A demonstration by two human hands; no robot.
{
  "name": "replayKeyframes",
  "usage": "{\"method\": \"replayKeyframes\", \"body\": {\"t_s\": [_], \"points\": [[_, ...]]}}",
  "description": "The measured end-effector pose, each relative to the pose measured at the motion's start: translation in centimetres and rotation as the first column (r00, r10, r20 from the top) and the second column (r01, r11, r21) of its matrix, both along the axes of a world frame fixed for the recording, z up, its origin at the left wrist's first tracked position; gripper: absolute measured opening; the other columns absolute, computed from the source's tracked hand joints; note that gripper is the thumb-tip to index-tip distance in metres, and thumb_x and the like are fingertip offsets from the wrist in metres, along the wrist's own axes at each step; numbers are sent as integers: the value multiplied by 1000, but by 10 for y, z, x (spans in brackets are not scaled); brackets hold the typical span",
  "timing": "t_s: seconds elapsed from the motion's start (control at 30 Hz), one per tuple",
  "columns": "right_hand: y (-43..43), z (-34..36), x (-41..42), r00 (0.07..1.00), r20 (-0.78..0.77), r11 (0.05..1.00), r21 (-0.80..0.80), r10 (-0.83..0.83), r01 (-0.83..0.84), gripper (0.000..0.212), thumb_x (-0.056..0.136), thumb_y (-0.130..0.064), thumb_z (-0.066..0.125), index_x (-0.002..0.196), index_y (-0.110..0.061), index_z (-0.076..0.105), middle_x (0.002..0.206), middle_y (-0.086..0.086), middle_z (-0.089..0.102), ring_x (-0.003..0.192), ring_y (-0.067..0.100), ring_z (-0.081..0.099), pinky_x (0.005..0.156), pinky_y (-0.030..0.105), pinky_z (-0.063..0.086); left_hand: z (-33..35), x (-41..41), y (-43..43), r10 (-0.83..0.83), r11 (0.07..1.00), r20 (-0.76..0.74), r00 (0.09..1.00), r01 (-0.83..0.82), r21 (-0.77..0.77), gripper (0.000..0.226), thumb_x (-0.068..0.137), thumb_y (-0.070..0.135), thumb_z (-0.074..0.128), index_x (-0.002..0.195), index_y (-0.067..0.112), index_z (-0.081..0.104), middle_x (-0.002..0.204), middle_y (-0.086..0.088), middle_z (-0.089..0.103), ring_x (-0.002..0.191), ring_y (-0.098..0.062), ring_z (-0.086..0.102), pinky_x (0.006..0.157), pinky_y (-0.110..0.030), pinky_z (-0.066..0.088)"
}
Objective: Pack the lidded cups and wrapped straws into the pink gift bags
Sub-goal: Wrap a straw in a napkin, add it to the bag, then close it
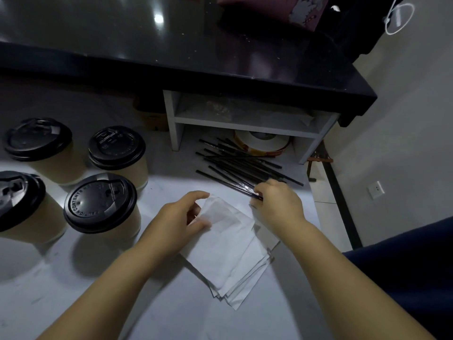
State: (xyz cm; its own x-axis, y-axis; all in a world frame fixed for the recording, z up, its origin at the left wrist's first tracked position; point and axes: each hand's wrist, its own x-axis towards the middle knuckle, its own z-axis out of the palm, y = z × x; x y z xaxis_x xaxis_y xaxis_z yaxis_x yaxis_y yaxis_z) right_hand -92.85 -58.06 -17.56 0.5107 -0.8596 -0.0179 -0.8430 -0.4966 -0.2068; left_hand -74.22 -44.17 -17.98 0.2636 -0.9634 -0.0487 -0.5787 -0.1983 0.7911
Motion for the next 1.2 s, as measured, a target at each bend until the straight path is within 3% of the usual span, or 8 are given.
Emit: {"method": "replayKeyframes", "body": {"t_s": [0.23,0.37,0.5,0.67,0.77,0.83,0.97,1.2], "points": [[5,-2,6,985,-172,1000,1,-24,24,19,91,-15,52,107,-9,59,110,9,57,102,28,51,72,32,40,-2,2,0,-7,1000,42,999,6,15,48,72,33,73,90,67,45,80,23,58,72,0,54,63,-15,43],[15,-5,10,918,-395,999,-29,12,-25,36,86,-5,49,121,-2,43,122,15,48,112,30,48,84,35,42,-4,1,1,41,997,26,999,-42,60,47,72,32,75,113,40,54,76,15,58,69,3,53,57,-11,40],[17,-3,7,899,-436,998,-38,26,-47,38,86,-3,49,122,-1,39,121,15,49,109,27,51,82,33,43,-1,0,5,84,989,30,996,-87,120,45,71,32,74,112,34,56,77,10,60,66,-2,55,55,-13,36],[18,17,-6,996,-76,997,60,-49,54,14,95,-10,42,109,-9,45,73,0,52,62,18,51,48,28,33,14,-4,16,69,992,46,997,-73,103,24,73,30,72,91,39,61,74,14,62,65,5,56,56,-17,43],[23,35,-12,966,252,996,85,-57,37,17,98,-22,44,103,-14,58,80,0,61,73,20,56,60,34,47,33,-6,23,71,997,59,996,-74,37,16,76,30,70,82,41,60,74,17,64,67,5,58,60,-21,48],[28,47,-12,912,407,997,71,-50,23,15,95,-21,53,99,-15,66,85,-2,64,79,16,58,68,30,49,49,-4,28,66,997,91,994,-63,-33,14,77,29,70,81,38,61,74,18,65,68,4,58,60,-17,46],[39,72,-4,823,566,998,29,-57,50,12,86,-16,67,97,-16,72,86,-12,59,78,-3,55,68,4,40,85,4,43,58,985,129,990,-36,-169,10,77,22,71,84,29,68,75,14,66,70,-1,60,63,-20,48],[95,122,38,613,788,995,-92,56,28,15,82,-8,68,89,-21,69,88,-8,65,82,2,62,73,12,50,144,48,99,99,927,202,974,-17,-374,11,77,22,69,84,29,68,79,15,66,74,-3,61,62,-19,50]]}}
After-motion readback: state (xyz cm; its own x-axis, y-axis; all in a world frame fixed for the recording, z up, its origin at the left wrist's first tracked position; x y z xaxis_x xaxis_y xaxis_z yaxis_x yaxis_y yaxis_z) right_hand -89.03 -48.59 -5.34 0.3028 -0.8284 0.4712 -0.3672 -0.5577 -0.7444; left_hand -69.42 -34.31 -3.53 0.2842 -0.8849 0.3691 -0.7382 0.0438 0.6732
